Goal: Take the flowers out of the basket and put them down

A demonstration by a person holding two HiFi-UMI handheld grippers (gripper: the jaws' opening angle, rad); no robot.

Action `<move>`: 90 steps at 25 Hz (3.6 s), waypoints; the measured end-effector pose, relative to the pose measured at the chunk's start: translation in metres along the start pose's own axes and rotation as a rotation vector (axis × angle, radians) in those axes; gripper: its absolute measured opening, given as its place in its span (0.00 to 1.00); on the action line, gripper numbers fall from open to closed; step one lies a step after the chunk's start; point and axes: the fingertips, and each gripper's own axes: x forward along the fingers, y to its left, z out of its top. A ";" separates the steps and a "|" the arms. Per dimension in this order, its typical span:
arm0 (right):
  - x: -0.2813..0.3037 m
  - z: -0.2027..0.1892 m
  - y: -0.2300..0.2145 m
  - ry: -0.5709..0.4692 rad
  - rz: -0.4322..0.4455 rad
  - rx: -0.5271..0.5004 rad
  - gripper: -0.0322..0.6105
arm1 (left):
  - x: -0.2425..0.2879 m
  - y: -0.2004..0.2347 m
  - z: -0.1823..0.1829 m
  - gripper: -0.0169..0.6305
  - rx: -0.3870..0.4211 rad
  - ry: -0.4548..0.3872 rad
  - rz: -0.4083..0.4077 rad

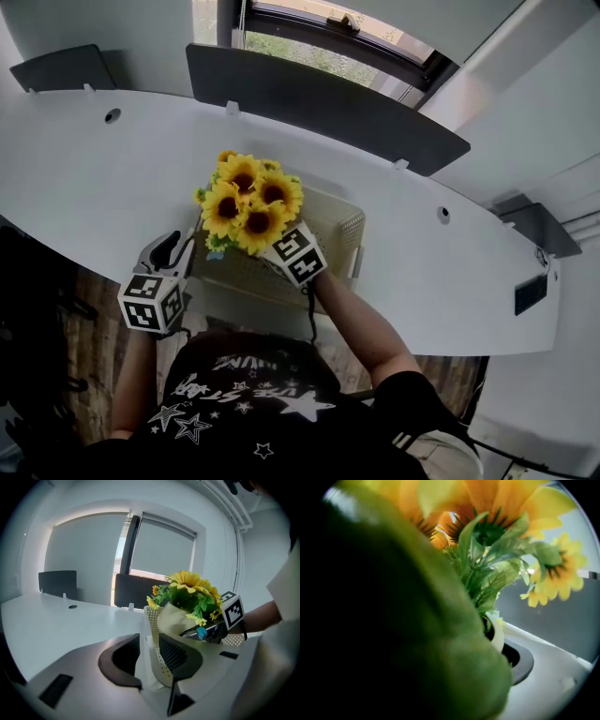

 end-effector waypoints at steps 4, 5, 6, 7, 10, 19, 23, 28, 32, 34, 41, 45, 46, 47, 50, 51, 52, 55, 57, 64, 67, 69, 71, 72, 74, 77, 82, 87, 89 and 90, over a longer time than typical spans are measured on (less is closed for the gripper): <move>-0.011 0.028 0.004 -0.039 0.012 -0.006 0.87 | -0.006 0.003 0.025 0.21 0.040 -0.053 0.047; -0.015 0.033 0.005 -0.044 0.011 -0.014 0.87 | -0.009 0.003 0.031 0.21 0.042 -0.074 0.058; -0.020 0.038 0.005 -0.048 0.009 -0.019 0.87 | -0.012 0.002 0.038 0.21 0.042 -0.101 0.070; -0.025 0.042 0.006 -0.053 0.007 -0.024 0.87 | -0.017 0.001 0.045 0.21 0.038 -0.133 0.085; -0.045 0.056 0.006 -0.080 0.004 -0.022 0.87 | -0.029 -0.005 0.061 0.21 0.025 -0.217 0.124; -0.114 0.059 -0.007 -0.089 -0.033 -0.075 0.87 | -0.026 -0.074 0.056 0.21 0.032 -0.231 0.057; -0.147 0.036 -0.020 -0.069 -0.080 -0.070 0.87 | -0.016 -0.112 0.048 0.15 0.034 -0.220 0.016; -0.188 0.017 -0.034 -0.069 -0.140 -0.039 0.87 | -0.010 -0.145 0.043 0.10 0.045 -0.226 -0.010; -0.218 -0.003 -0.058 -0.054 -0.233 -0.004 0.87 | 0.001 -0.168 0.036 0.10 0.069 -0.199 -0.067; -0.229 -0.013 -0.063 -0.044 -0.275 0.011 0.87 | 0.006 -0.177 0.034 0.10 0.081 -0.185 -0.104; -0.272 -0.046 -0.077 -0.061 -0.472 0.166 0.87 | 0.017 -0.196 0.041 0.08 0.089 -0.177 -0.237; -0.305 -0.067 -0.078 -0.024 -0.583 0.200 0.87 | 0.031 -0.221 0.047 0.07 0.080 -0.184 -0.332; -0.313 -0.073 -0.079 -0.023 -0.604 0.218 0.87 | 0.034 -0.229 0.048 0.07 0.078 -0.182 -0.352; -0.321 -0.079 -0.079 -0.026 -0.621 0.237 0.87 | 0.036 -0.239 0.048 0.07 0.080 -0.179 -0.373; -0.346 -0.097 -0.085 -0.038 -0.663 0.267 0.87 | 0.038 -0.272 0.049 0.07 0.105 -0.168 -0.427; -0.356 -0.104 -0.087 -0.040 -0.674 0.269 0.87 | 0.038 -0.283 0.049 0.07 0.114 -0.165 -0.440; -0.366 -0.112 -0.090 -0.038 -0.684 0.271 0.87 | 0.037 -0.295 0.047 0.07 0.122 -0.162 -0.450; -0.393 -0.140 -0.098 -0.029 -0.693 0.279 0.87 | 0.036 -0.333 0.041 0.07 0.146 -0.159 -0.471; -0.407 -0.157 -0.104 -0.017 -0.678 0.262 0.87 | 0.037 -0.356 0.038 0.07 0.150 -0.166 -0.466; -0.438 -0.205 -0.125 0.022 -0.550 0.218 0.87 | 0.058 -0.427 0.028 0.07 0.136 -0.173 -0.392; -0.446 -0.230 -0.129 0.049 -0.499 0.211 0.87 | 0.071 -0.458 0.011 0.07 0.147 -0.155 -0.370; -0.449 -0.246 -0.129 0.067 -0.461 0.202 0.87 | 0.080 -0.471 -0.005 0.07 0.131 -0.131 -0.354; -0.448 -0.261 -0.128 0.084 -0.423 0.192 0.87 | 0.085 -0.477 -0.020 0.07 0.116 -0.108 -0.326; -0.447 -0.267 -0.129 0.090 -0.407 0.191 0.87 | 0.087 -0.478 -0.027 0.08 0.110 -0.099 -0.309; -0.445 -0.279 -0.130 0.101 -0.384 0.196 0.87 | 0.090 -0.478 -0.038 0.07 0.096 -0.084 -0.278; -0.441 -0.295 -0.134 0.118 -0.356 0.210 0.87 | 0.094 -0.476 -0.051 0.07 0.072 -0.064 -0.237; -0.433 -0.314 -0.138 0.157 -0.318 0.204 0.87 | 0.097 -0.475 -0.067 0.08 0.056 -0.023 -0.194; -0.425 -0.323 -0.136 0.175 -0.299 0.196 0.87 | 0.092 -0.474 -0.075 0.07 0.056 -0.002 -0.170; -0.423 -0.324 -0.135 0.174 -0.304 0.195 0.87 | 0.091 -0.472 -0.079 0.08 0.055 0.004 -0.168; -0.421 -0.324 -0.135 0.172 -0.306 0.193 0.87 | 0.090 -0.470 -0.080 0.07 0.052 0.006 -0.167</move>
